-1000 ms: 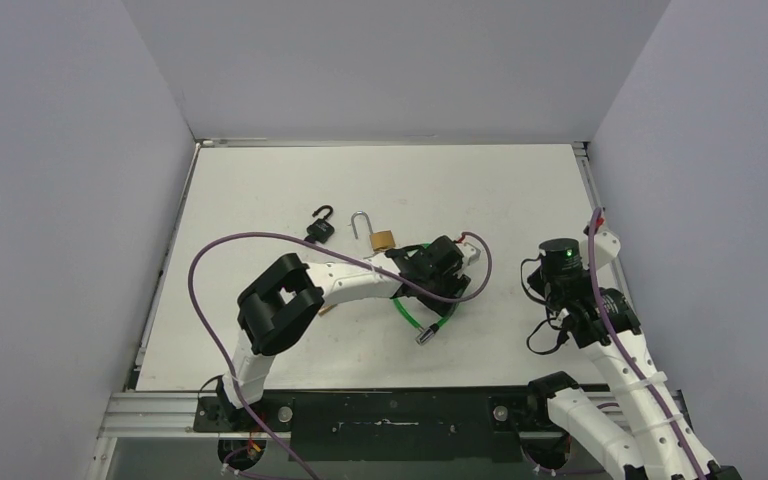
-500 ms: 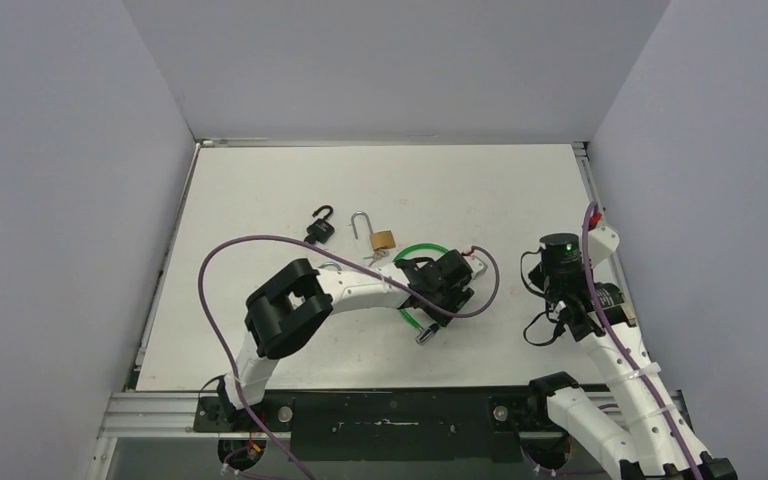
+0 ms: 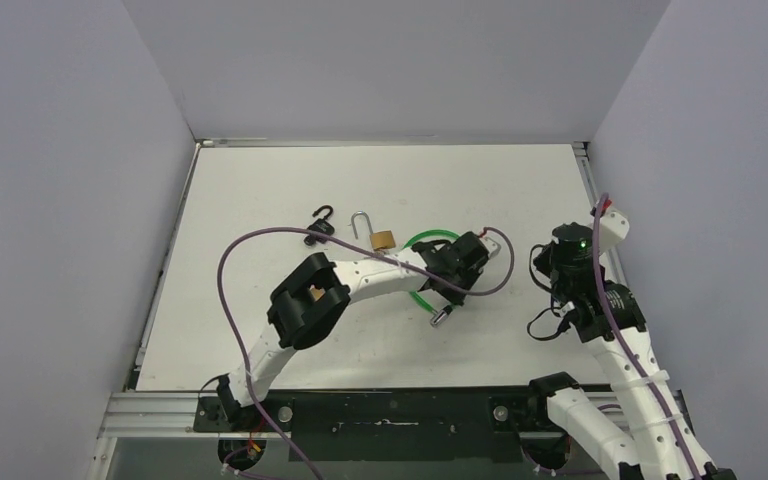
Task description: Unlock with the key
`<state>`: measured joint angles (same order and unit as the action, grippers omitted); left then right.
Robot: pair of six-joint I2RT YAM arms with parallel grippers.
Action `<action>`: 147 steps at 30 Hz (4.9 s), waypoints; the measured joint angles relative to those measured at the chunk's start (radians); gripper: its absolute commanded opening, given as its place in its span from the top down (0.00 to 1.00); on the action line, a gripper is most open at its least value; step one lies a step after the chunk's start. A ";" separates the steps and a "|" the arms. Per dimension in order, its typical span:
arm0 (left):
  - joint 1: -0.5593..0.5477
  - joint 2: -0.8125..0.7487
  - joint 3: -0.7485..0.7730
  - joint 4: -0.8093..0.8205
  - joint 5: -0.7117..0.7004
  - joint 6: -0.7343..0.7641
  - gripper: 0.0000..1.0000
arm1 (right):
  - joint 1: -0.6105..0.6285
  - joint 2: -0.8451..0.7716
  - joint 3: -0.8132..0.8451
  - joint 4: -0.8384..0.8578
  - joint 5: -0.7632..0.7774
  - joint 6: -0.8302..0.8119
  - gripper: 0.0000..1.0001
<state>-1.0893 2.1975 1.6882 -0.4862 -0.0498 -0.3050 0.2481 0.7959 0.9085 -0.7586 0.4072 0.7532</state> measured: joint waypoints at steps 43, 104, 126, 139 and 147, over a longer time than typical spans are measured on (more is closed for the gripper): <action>0.463 0.085 0.431 0.066 0.397 -0.954 1.00 | 0.014 0.016 -0.153 0.571 -0.755 -0.191 1.00; 0.476 -0.010 0.180 0.255 0.404 -1.207 1.00 | 0.131 0.197 -0.322 0.926 -0.430 -0.006 1.00; 0.476 -0.030 0.134 0.290 0.426 -1.222 1.00 | 0.131 0.233 -0.322 0.949 -0.403 0.018 1.00; 0.476 -0.046 0.076 0.385 0.450 -1.305 1.00 | 0.131 0.269 -0.301 0.977 -0.391 0.027 1.00; 0.480 -0.051 0.028 0.481 0.444 -1.384 1.00 | 0.130 0.298 -0.260 0.972 -0.381 -0.001 0.77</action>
<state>-0.6090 2.1464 1.7161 -0.0051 0.3939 -1.6894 0.3782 1.0935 0.6487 0.2134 0.0265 0.7525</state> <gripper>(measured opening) 0.078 0.100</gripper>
